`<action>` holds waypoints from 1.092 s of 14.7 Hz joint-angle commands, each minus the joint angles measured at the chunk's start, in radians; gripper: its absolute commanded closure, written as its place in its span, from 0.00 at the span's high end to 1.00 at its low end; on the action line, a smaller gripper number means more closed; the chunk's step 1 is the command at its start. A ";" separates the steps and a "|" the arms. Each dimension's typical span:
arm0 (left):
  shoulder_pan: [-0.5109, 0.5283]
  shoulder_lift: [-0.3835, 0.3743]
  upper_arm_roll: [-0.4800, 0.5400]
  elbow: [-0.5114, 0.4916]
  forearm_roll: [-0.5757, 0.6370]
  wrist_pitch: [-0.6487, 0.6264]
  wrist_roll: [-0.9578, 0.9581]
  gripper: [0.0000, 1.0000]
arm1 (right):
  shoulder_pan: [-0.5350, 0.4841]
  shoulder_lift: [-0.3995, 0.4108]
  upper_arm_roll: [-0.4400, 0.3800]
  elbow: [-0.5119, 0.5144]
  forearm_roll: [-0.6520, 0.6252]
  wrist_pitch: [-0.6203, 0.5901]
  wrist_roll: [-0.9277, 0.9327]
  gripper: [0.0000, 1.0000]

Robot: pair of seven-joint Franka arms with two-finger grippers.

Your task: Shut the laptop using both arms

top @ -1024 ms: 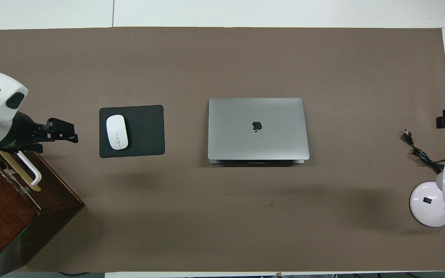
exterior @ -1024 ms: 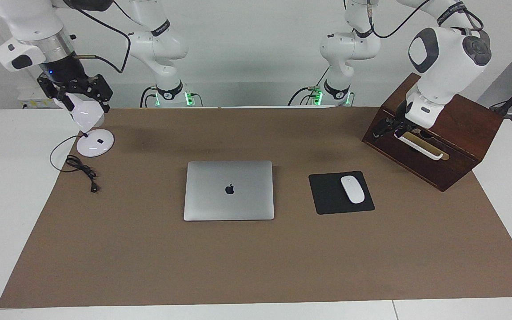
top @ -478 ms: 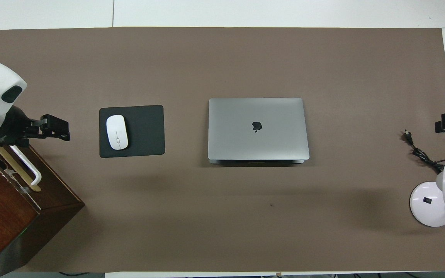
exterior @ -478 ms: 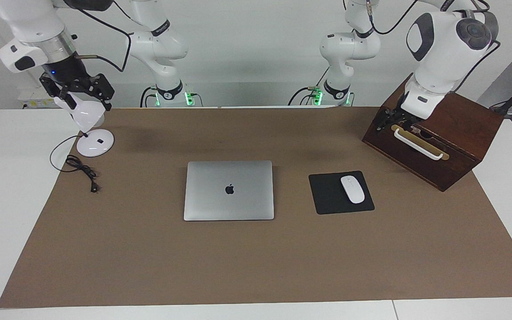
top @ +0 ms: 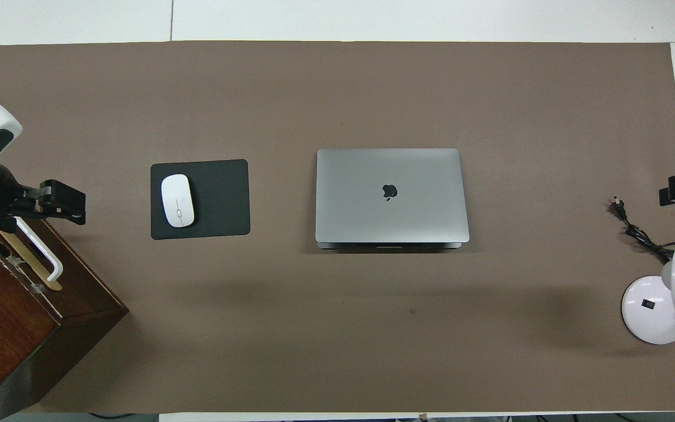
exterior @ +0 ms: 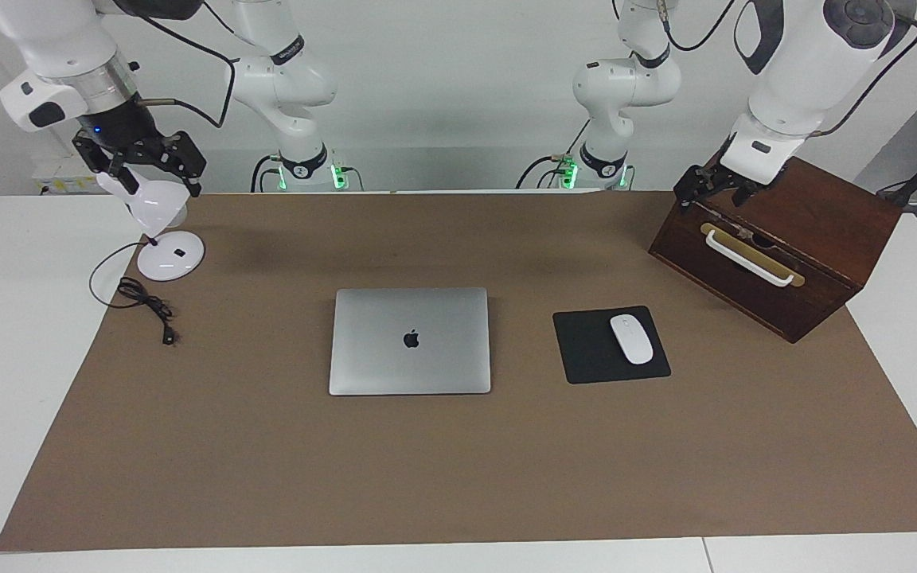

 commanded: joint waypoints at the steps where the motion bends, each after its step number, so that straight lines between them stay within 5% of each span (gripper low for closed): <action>1: 0.035 0.006 -0.026 -0.013 0.017 0.011 0.019 1.00 | -0.020 -0.011 0.016 -0.006 -0.011 -0.020 -0.013 1.00; 16: 0.023 -0.023 -0.022 -0.031 0.016 0.016 0.014 1.00 | -0.020 -0.011 0.018 -0.006 -0.011 -0.031 -0.015 1.00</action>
